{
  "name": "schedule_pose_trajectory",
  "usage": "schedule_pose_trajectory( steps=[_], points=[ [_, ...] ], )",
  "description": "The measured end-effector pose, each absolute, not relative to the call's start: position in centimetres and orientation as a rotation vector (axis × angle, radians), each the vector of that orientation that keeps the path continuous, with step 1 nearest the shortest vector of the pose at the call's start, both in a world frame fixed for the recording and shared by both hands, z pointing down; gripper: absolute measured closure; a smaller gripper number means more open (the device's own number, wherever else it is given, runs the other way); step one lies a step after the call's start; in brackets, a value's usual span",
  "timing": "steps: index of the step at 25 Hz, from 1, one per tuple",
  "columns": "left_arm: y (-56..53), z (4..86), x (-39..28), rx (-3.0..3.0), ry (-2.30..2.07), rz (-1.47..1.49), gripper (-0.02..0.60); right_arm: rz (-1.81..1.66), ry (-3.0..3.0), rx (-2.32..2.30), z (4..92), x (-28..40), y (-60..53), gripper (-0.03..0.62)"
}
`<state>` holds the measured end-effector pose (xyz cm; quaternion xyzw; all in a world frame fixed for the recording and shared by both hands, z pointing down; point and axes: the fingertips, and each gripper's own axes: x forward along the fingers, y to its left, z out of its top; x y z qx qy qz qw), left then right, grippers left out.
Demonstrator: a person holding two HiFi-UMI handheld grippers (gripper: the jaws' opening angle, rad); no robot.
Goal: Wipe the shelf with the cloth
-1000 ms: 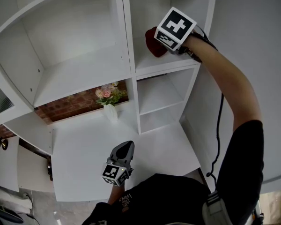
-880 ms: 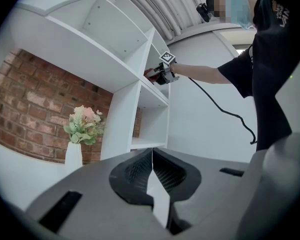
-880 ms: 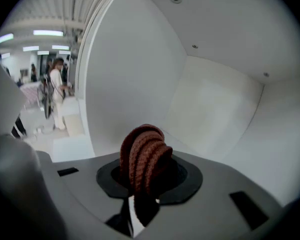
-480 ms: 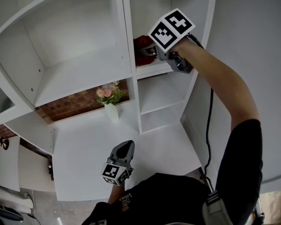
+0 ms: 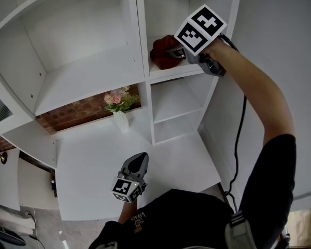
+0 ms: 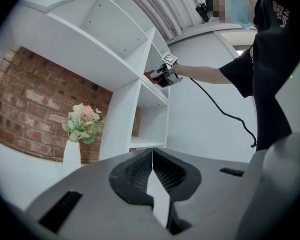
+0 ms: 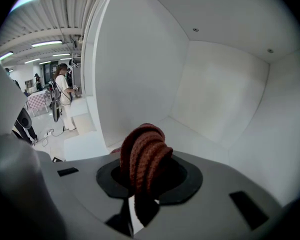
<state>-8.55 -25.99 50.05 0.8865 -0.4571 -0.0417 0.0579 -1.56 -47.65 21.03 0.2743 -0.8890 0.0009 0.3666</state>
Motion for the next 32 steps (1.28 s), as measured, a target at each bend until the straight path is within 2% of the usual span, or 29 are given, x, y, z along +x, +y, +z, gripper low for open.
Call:
schedule_pose_trajectory(
  steps=[12, 18, 32],
  points=[
    [-26.1, 50.6, -7.5, 2.713, -1.317, -0.115, 0.572, -0.027, -2.089, 0.949, 21.3, 8.0, -49.6, 0.494],
    [-26.3, 50.7, -6.7, 2.733, -1.269, -0.116, 0.572, -0.278, -1.802, 1.038, 21.2, 12.1, -49.9, 0.496],
    [-26.0, 50.4, -6.0, 2.740, -1.255, -0.107, 0.572, -0.527, -1.743, 1.077, 20.3, 11.6, -48.4, 0.494]
  ],
)
